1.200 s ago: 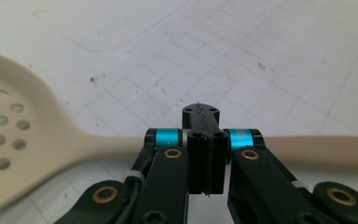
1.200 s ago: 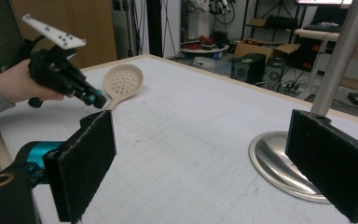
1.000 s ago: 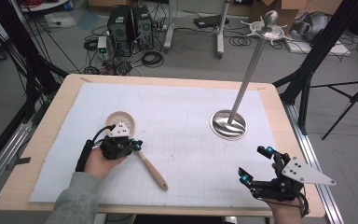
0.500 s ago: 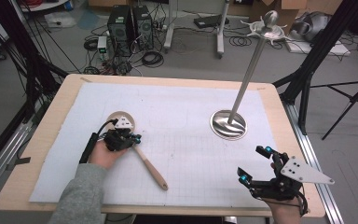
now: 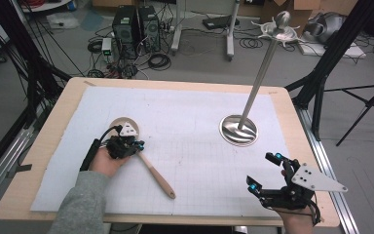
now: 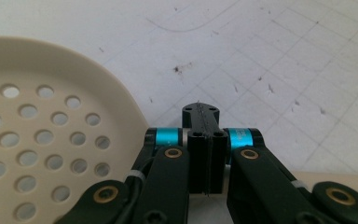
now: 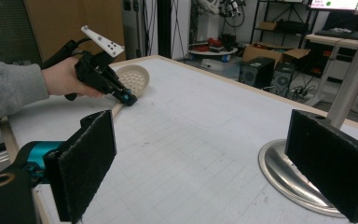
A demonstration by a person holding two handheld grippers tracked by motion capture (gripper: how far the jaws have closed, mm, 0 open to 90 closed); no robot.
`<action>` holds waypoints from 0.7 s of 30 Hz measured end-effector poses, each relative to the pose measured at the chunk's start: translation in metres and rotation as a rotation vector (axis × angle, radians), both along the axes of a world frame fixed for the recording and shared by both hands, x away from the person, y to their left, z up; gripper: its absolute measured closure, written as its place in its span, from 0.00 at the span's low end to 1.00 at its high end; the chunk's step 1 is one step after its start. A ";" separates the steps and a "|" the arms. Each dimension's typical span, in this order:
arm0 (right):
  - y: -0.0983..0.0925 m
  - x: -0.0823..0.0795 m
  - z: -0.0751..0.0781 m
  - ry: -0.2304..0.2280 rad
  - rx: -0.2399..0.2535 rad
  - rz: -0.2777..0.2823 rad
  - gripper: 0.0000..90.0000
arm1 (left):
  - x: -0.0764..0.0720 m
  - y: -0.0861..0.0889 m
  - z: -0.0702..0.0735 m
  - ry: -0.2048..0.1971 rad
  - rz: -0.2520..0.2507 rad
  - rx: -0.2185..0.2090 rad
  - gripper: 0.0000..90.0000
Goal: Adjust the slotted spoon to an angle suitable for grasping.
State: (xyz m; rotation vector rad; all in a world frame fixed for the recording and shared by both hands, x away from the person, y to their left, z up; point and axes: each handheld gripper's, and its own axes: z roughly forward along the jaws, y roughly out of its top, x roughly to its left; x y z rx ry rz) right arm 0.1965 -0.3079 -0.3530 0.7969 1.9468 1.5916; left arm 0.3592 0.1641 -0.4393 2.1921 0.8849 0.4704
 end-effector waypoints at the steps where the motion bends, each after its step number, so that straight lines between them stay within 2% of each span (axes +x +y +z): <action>1: 0.000 0.000 0.000 -0.002 0.001 -0.002 0.08 | -0.002 0.001 0.000 -0.001 0.002 0.008 1.00; 7: 0.002 0.001 -0.002 0.010 -0.003 0.001 0.09 | -0.013 0.013 -0.002 -0.023 0.013 -0.001 1.00; 11: 0.005 0.001 -0.001 0.009 -0.010 0.011 0.08 | -0.023 0.023 -0.001 -0.030 0.024 0.026 1.00; 13: 0.005 0.001 -0.001 0.010 -0.006 0.008 0.09 | -0.026 0.027 -0.001 -0.033 0.029 0.017 1.00; 16: 0.005 0.002 -0.001 0.011 -0.006 0.007 0.09 | -0.039 0.042 -0.004 -0.044 0.059 -0.011 1.00; 21: 0.009 0.006 -0.003 0.016 -0.012 0.017 0.09 | -0.050 0.053 -0.004 -0.052 0.082 -0.009 1.00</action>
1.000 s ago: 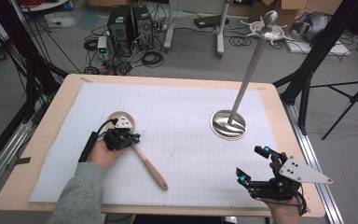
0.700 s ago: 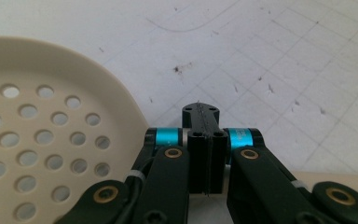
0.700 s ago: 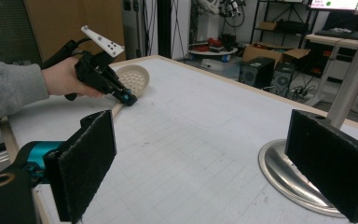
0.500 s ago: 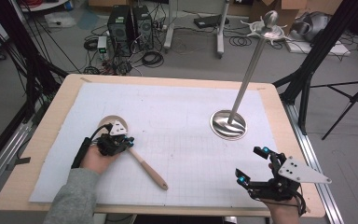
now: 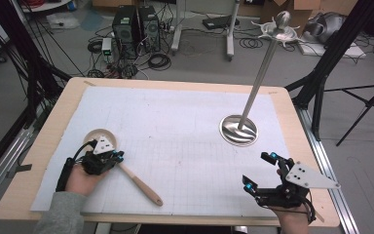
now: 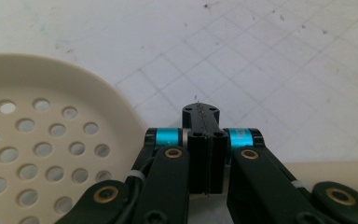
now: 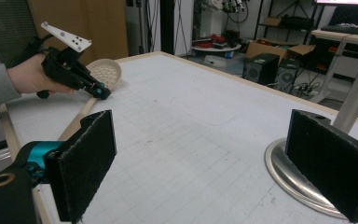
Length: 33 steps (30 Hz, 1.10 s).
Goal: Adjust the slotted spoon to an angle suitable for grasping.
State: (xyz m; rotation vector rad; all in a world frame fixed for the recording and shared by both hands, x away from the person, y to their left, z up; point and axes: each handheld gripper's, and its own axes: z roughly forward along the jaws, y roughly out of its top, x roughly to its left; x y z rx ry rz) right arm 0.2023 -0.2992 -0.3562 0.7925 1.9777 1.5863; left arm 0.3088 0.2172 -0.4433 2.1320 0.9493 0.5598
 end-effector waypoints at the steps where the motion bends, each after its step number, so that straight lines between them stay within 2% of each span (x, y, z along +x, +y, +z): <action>1: 0.002 0.000 0.000 0.003 -0.001 0.003 0.09 | -0.004 0.005 0.001 0.000 0.007 0.014 1.00; 7: 0.006 0.003 0.001 0.000 -0.003 0.018 0.09 | -0.017 0.022 0.001 0.002 0.036 0.021 1.00; 13: 0.009 0.007 0.000 -0.002 -0.001 0.025 0.09 | -0.038 0.046 -0.001 -0.005 0.073 -0.005 1.00; 17: 0.011 0.009 -0.001 0.005 0.000 0.030 0.09 | -0.042 0.052 -0.001 0.000 0.084 -0.018 1.00; 18: 0.013 0.010 -0.001 0.008 -0.006 0.034 0.09 | -0.042 0.052 0.000 -0.003 0.074 -0.026 1.00; 19: 0.014 0.011 -0.002 0.008 -0.009 0.037 0.09 | -0.043 0.052 0.002 -0.016 0.064 -0.054 1.00; 20: 0.014 0.011 -0.002 0.008 -0.009 0.037 0.09 | -0.043 0.052 0.002 -0.016 0.064 -0.054 1.00; 22: 0.017 0.013 -0.001 0.003 -0.011 0.044 0.09 | -0.046 0.051 0.008 -0.041 0.044 -0.093 1.00; 23: 0.018 0.013 0.000 0.002 -0.011 0.046 0.09 | -0.054 0.049 0.017 -0.067 0.009 -0.121 1.00; 24: 0.018 0.013 0.001 -0.007 -0.009 0.041 0.09 | -0.058 0.047 0.020 -0.074 -0.002 -0.128 1.00; 25: 0.018 0.014 0.002 -0.014 -0.009 0.036 0.10 | -0.064 0.045 0.022 -0.078 -0.022 -0.127 1.00; 26: 0.018 0.014 0.002 -0.014 -0.009 0.036 0.10 | -0.064 0.045 0.022 -0.078 -0.022 -0.127 1.00; 27: 0.016 0.015 0.003 -0.021 0.014 0.042 0.15 | -0.075 0.041 0.023 -0.080 -0.050 -0.132 1.00; 28: 0.016 0.015 0.003 -0.021 0.014 0.042 0.15 | -0.075 0.041 0.023 -0.080 -0.050 -0.132 1.00; 29: 0.015 0.016 0.003 -0.022 0.014 0.044 0.15 | -0.087 0.038 0.020 -0.075 -0.078 -0.128 1.00; 31: 0.014 0.017 0.002 -0.015 0.014 0.045 0.15 | -0.097 0.035 0.016 -0.072 -0.103 -0.114 1.00; 32: 0.014 0.018 0.002 -0.017 0.014 0.046 0.15 | -0.097 0.035 0.016 -0.072 -0.103 -0.114 1.00; 33: 0.014 0.018 0.003 -0.015 0.009 0.045 0.15 | -0.107 0.033 0.012 -0.065 -0.123 -0.107 1.00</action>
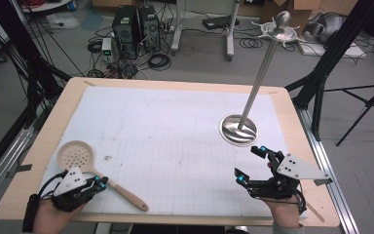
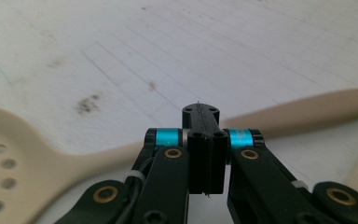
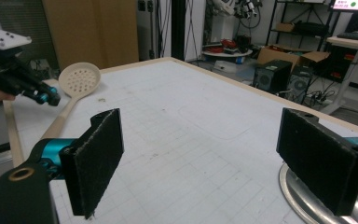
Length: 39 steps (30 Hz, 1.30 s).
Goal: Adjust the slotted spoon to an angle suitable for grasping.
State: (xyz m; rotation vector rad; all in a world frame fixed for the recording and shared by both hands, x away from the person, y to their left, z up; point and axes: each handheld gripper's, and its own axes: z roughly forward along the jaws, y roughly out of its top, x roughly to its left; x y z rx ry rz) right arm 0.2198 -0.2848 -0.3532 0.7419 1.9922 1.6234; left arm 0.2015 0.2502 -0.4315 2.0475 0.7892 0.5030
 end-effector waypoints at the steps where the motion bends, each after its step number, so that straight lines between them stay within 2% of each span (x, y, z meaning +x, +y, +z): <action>1: 0.000 0.001 0.000 -0.006 0.001 0.005 0.15 | 0.000 0.000 0.000 0.000 0.000 0.000 1.00; 4: 0.001 0.001 0.001 -0.002 0.002 0.012 0.14 | -0.013 -0.002 -0.004 0.005 -0.021 -0.006 1.00; 8: 0.001 0.003 0.002 0.002 -0.001 0.018 0.13 | -0.018 -0.004 -0.006 0.007 -0.036 -0.006 1.00; 10: 0.001 0.005 0.002 0.000 -0.005 0.029 0.13 | -0.020 -0.007 -0.008 0.009 -0.051 0.009 1.00; 19: 0.001 0.006 0.004 -0.001 0.009 0.079 0.12 | -0.013 -0.015 -0.019 0.038 -0.081 0.026 1.00; 32: -0.002 0.004 0.004 0.019 0.031 0.093 0.11 | -0.003 -0.026 -0.018 0.042 -0.105 0.033 1.00; 39: 0.000 0.005 0.004 0.019 0.030 0.135 0.11 | 0.008 -0.034 -0.018 0.044 -0.097 0.038 1.00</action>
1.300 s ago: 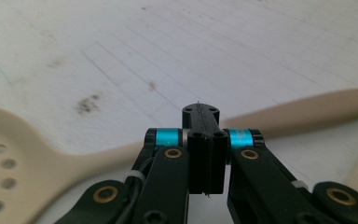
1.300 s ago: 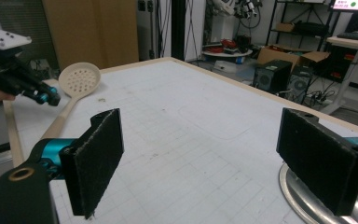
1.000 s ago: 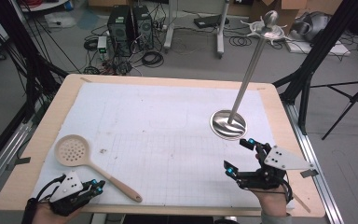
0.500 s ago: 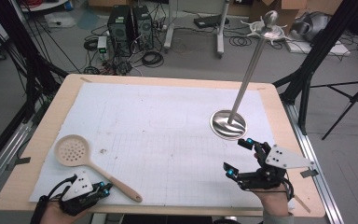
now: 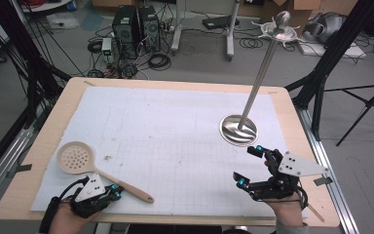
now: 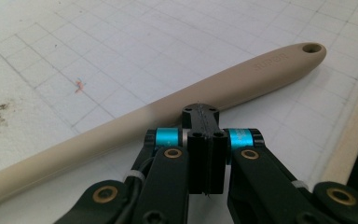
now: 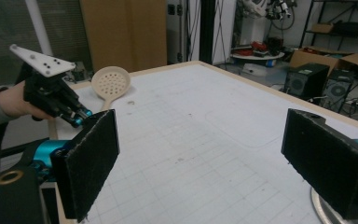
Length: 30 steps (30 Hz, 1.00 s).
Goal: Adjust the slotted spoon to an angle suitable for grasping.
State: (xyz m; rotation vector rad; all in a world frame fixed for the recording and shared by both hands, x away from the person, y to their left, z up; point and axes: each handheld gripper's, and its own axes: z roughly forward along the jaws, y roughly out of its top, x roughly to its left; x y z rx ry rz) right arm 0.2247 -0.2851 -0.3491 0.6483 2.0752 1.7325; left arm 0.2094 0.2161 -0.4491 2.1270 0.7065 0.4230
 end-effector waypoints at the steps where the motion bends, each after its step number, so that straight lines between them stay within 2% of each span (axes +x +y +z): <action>1: 0.000 0.000 0.000 0.003 0.002 0.006 0.11 | 0.003 -0.002 0.000 0.004 0.002 0.002 1.00; 11: -0.002 0.000 0.000 0.013 0.027 0.039 0.11 | 0.026 -0.015 0.002 0.021 0.022 0.004 1.00; 17: -0.003 -0.001 0.001 0.015 0.029 0.044 0.11 | 0.040 -0.022 0.001 0.033 0.034 -0.011 1.00; 19: -0.003 0.000 0.001 0.011 0.029 0.043 0.11 | 0.049 -0.027 0.002 0.038 0.035 -0.002 1.00; 30: -0.004 -0.001 0.000 0.020 0.025 0.040 0.11 | 0.072 -0.047 0.005 0.045 0.047 0.036 1.00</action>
